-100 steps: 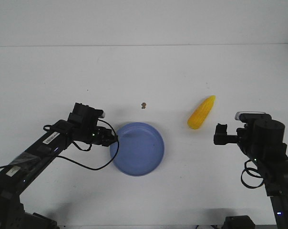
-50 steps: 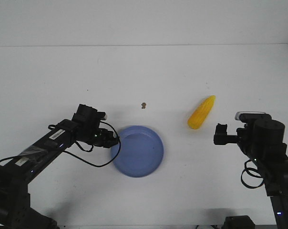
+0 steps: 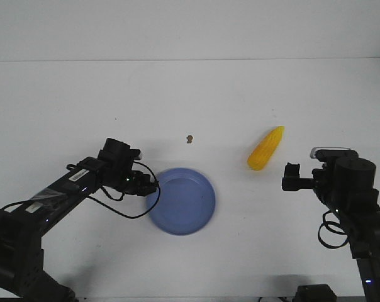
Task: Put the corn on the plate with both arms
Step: 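Withdraw the left gripper from the plate, then lower the right gripper over the yellow corn and close on it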
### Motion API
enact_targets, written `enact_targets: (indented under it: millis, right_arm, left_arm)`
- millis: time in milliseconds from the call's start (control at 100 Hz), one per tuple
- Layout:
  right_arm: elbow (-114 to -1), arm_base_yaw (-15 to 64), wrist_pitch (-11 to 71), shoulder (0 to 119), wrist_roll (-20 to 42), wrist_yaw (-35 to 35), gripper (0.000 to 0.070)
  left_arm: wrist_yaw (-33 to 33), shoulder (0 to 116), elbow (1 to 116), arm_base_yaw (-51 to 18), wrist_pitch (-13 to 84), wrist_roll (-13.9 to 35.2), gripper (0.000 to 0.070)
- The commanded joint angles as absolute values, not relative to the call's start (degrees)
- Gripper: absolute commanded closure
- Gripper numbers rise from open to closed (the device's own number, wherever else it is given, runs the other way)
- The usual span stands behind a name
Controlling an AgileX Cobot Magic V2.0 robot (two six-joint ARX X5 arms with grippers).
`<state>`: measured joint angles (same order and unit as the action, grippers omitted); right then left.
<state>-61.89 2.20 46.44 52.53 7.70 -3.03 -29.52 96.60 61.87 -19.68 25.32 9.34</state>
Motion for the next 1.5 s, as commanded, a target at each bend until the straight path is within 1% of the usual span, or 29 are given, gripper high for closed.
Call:
enact_targets:
  millis: [0,80,200,250,300,380,460,520,590,830,880,960,1080,1130,1330,1490]
  right_arm:
    - [-63.16,2.24,45.89,52.88,7.25,-2.96,0.0077]
    - [-63.16,2.24,45.89,52.88,7.25,-2.96,0.0077]
    - [-63.16,2.24,45.91,52.88,7.25,-2.96,0.0077]
    - [-63.16,2.24,45.91,52.88,7.25,-2.96,0.0077]
    - [-63.16,2.24,45.89,52.88,7.27,-2.96,0.0077]
    - [-63.16,2.24,45.89,52.88,7.25,-2.96,0.0077]
    - [-63.16,2.24,45.89,52.88,7.25,-2.98,0.0077]
    - [-63.16,2.24,45.91,52.88,7.25,-2.98,0.0077]
    - [-63.16,2.24,45.91,52.88,7.25,-2.98,0.0077]
    - [-63.16,2.24,45.91,52.88,7.25,-2.98,0.0078]
    - [-63.16,2.24,45.91,52.88,7.27,-2.98,0.0078]
    - [-63.16,2.24,45.89,52.88,7.27,-2.98,0.0077]
    - [-63.16,2.24,45.89,52.88,7.25,-2.96,0.0078]
    - [-63.16,2.24,45.89,52.88,7.25,-2.96,0.0078]
    - [-63.16,2.24,45.34,52.88,7.25,-2.96,0.0078]
    - [-63.16,2.24,44.25,52.88,7.75,-3.01,0.0078]
  left_arm:
    - [-29.36,97.97,62.59,-19.94,25.17,8.47,0.0594]
    - [-28.23,97.97,62.59,-19.94,25.19,8.47,0.0563]
    - [-27.83,97.97,62.59,-19.94,25.17,8.47,0.0558]
    - [-27.83,97.97,62.59,-19.94,25.12,8.47,0.0535]
    - [-27.86,97.97,62.59,-19.94,24.93,8.49,0.0459]
    - [-27.9,97.95,62.59,-19.94,24.23,8.4,0.031]
    - [-28.12,97.78,62.65,-19.88,23.73,8.16,0.0187]
    - [-28.18,97.32,62.74,-19.73,23.38,7.99,0.0115]
    - [-28.18,96.36,62.74,-19.53,22.48,7.94,0.0063]
    - [-27.7,89.01,63.24,-17.8,20.86,4.38,0.0062]
    - [-26.17,87.05,63.26,-17.17,20.95,3.33,0.0062]
    - [-21.89,83.59,63.26,-16.21,21.69,1.15,0.0062]
    - [-15.42,78.52,63.26,-14.98,23.09,-3.88,0.0062]
    - [-13.78,76.6,63.26,-14.48,23.31,-5.06,0.0062]
    - [-10.2,70.7,63.26,-11.84,25.74,-8.64,0.0062]
    - [-9.23,69.28,63.26,-9.32,26.24,-8.73,0.0062]
